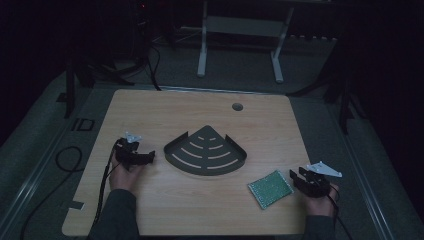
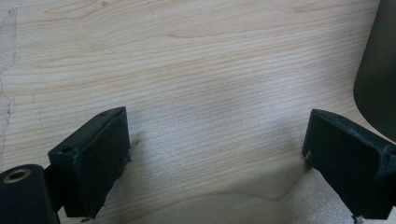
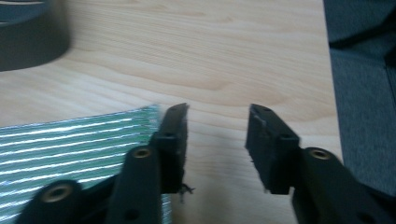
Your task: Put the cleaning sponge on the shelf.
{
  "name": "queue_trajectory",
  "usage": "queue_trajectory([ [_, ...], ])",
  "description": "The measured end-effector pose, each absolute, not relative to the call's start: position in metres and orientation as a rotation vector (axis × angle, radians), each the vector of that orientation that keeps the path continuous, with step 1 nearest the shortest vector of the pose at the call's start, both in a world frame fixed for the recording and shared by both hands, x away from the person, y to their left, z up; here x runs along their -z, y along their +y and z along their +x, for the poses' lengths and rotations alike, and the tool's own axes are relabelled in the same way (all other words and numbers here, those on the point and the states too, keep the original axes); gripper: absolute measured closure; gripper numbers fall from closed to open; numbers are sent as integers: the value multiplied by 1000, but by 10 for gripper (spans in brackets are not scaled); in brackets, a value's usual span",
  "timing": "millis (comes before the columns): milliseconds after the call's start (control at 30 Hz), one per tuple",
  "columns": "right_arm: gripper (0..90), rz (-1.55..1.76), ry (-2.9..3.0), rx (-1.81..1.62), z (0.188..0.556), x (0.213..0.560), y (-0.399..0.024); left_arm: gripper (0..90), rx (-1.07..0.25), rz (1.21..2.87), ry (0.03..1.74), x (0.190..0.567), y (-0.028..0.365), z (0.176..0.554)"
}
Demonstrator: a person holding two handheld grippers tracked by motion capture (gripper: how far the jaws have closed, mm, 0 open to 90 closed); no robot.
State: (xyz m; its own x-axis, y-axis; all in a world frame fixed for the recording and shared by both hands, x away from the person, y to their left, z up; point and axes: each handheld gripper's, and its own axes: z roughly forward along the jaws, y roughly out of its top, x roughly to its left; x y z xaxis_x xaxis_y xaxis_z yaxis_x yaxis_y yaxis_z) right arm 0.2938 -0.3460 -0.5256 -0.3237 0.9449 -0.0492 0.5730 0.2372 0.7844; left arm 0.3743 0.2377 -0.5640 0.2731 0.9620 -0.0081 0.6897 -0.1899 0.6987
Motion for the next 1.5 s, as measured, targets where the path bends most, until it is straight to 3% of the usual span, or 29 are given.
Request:
queue_trajectory([
  [200, 808, 1250, 2090, -934, 277, 522, -327, 80, -595, 1956, 1483, 564, 238, 374],
  [367, 878, 1215, 2150, -919, 272, 523, -321, 80, -595, 1956, 1483, 564, 238, 374],
  [1167, 894, 1196, 2267, -860, 237, 534, -313, 81, -596, 1954, 1485, 564, 237, 374],
  [1500, 880, 1155, 2308, -876, 238, 533, -304, 81, -597, 1953, 1486, 564, 237, 374],
])
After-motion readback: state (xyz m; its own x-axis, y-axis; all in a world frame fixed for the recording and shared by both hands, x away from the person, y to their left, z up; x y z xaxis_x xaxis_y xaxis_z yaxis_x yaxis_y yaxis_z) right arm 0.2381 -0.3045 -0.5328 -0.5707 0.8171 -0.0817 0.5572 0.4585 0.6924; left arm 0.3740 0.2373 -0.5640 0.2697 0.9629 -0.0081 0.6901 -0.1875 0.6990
